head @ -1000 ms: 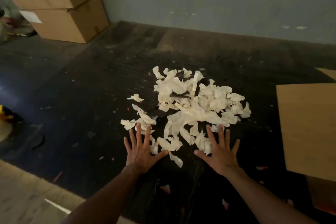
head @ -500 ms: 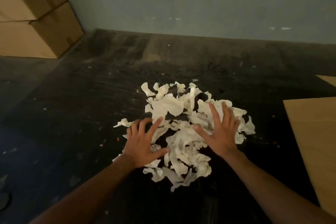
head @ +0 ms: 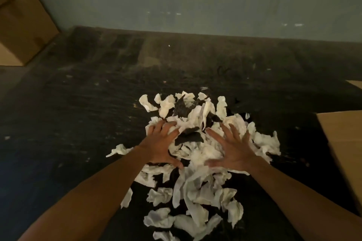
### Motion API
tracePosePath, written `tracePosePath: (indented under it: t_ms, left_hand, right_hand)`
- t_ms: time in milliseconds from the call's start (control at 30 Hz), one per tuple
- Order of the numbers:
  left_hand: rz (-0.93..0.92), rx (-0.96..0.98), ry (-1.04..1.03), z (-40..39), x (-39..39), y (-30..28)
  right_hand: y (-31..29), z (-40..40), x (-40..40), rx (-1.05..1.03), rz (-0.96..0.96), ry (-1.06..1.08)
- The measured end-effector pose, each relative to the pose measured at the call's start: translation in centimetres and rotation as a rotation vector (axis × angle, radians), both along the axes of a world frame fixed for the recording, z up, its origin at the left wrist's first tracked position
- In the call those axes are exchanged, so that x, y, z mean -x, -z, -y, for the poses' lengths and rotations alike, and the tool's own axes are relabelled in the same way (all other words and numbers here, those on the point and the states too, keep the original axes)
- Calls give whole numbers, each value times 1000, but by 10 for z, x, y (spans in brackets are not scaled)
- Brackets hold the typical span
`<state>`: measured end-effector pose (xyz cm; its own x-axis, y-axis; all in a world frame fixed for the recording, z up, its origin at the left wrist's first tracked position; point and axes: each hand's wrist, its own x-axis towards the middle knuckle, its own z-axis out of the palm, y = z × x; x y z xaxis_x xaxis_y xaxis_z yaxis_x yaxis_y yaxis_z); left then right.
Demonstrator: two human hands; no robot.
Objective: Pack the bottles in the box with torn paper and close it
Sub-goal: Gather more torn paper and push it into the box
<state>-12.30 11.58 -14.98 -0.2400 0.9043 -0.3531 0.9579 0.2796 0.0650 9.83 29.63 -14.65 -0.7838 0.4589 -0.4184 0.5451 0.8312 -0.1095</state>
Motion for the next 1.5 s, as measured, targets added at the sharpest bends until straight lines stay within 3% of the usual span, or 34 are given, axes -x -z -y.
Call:
tracePosePath:
  t_ms: [100, 267, 467, 600, 767, 933, 1100, 1300, 1500]
  left_hand:
    - [13, -101, -37, 13, -5, 1]
    - [-48, -104, -108, 20, -26, 5]
    - [-71, -101, -120, 26, -39, 9]
    - [45, -185, -233, 27, -45, -1]
    - [144, -324, -455, 38, -46, -36]
    - [125, -438, -647, 56, -54, -78]
    - [118, -508, -769, 67, -74, -119]
    - [64, -608, -776, 79, -104, -176]
    - [44, -635, -773, 102, -144, -222]
  right_hand:
    - [4, 13, -10, -33, -112, 47]
    - [11, 39, -21, -153, -260, 60]
    - [14, 61, -29, -85, -271, 70]
    - [4, 62, -28, -19, -299, 101]
    - [-21, 54, -35, 167, -480, 256]
    - [-49, 39, -44, 314, -628, 464]
    - [-87, 32, -46, 343, -741, 446]
    - [-139, 28, -58, 315, -858, 360]
    - [-177, 23, -83, 242, -855, 309]
